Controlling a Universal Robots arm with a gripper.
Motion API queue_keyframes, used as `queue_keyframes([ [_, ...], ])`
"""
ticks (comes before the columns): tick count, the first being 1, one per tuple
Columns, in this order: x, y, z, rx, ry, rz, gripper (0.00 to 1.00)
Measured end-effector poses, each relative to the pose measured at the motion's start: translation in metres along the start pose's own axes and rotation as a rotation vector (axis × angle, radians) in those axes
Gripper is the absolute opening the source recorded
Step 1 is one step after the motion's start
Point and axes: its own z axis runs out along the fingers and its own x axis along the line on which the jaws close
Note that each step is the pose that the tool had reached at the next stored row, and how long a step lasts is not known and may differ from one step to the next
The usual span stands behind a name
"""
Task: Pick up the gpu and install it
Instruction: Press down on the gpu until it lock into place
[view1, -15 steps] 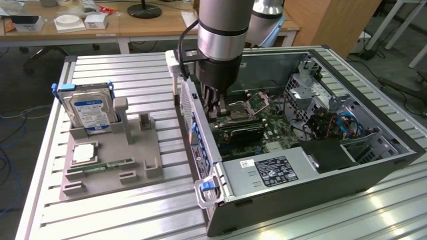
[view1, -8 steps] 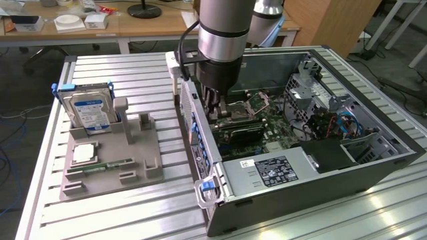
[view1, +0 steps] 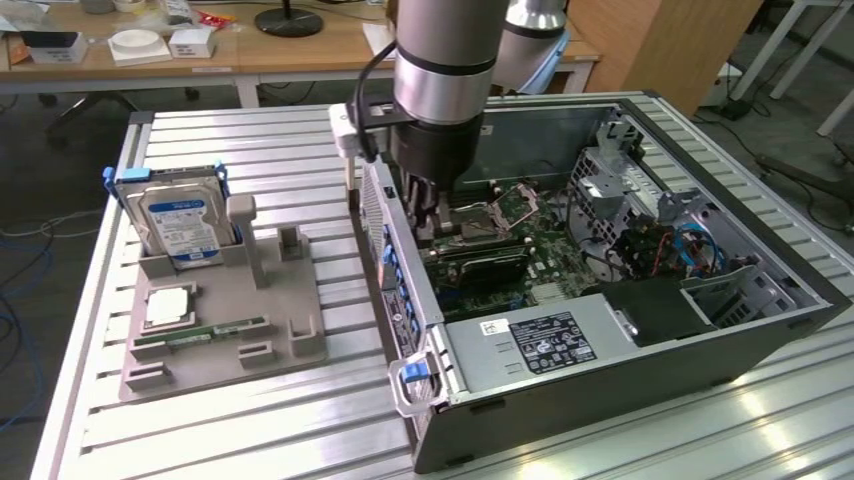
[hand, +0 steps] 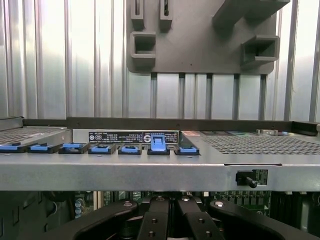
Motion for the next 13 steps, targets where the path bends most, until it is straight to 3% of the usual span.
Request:
queue_keyframes([
  [13,-0.0041,0.0008,0.0006,-0.0001,0.002,0.0,0.1],
])
